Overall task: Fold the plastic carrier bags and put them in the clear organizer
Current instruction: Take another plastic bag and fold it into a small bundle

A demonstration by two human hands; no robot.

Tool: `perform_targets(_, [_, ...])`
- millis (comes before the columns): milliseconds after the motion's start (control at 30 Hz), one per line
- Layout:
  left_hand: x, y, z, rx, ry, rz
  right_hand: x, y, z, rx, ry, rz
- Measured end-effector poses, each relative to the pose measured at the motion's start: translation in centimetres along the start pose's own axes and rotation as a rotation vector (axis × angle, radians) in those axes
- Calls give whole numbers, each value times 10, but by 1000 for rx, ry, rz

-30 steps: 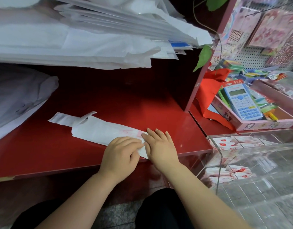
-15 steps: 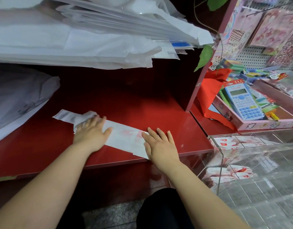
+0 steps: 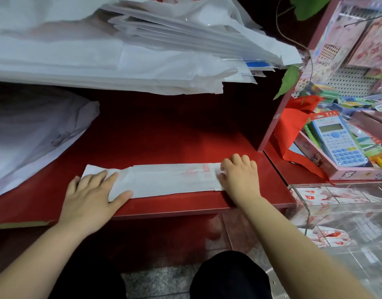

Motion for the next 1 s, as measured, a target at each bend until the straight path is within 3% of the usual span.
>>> perform_targets(100, [-8, 11, -12, 91, 111, 18, -1, -4, 1, 81, -33, -46])
perform_targets(167, [-16, 18, -18, 127, 126, 76, -10, -4, -11, 223, -124, 38])
perform_targets(233, [-19, 25, -24, 111, 162, 135, -28, -4, -28, 243, -259, 155])
perform_targets(300, [-20, 30, -30, 138, 256, 137, -40, 0, -42, 140, -338, 191])
perform_targets(433, [-27, 23, -46, 443, 410, 31, -40, -1, -41, -124, -318, 200])
perform_targets(500, [-30, 23, -49, 515, 457, -23, -34, -1, -33, -285, -330, 172])
perform_targets(600, [-25, 19, -49, 586, 496, -30, -30, 2, -24, -388, -400, 205])
perform_targets(667, [-17, 18, -49, 654, 554, -19, -41, -3, -30, -259, -531, 295])
perform_targets(767, [-2, 19, -51, 658, 694, -38, -60, 10, -53, -88, -704, 240])
perform_targets(833, [12, 21, -57, 596, 801, -72, -68, 22, -64, -48, -708, 204])
perform_targets(1000, [46, 26, -69, 447, 1022, -152, -49, 36, -66, 149, -611, 462])
Point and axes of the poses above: each hand's wrist, its own z-axis towards the middle knuckle, its own y-axis out of the palm, x = y × z, the point moved 1 cm from there along z, towards the middle knuckle, and after that the axes turned 14 degrees about -x, right-handed, at the moved point
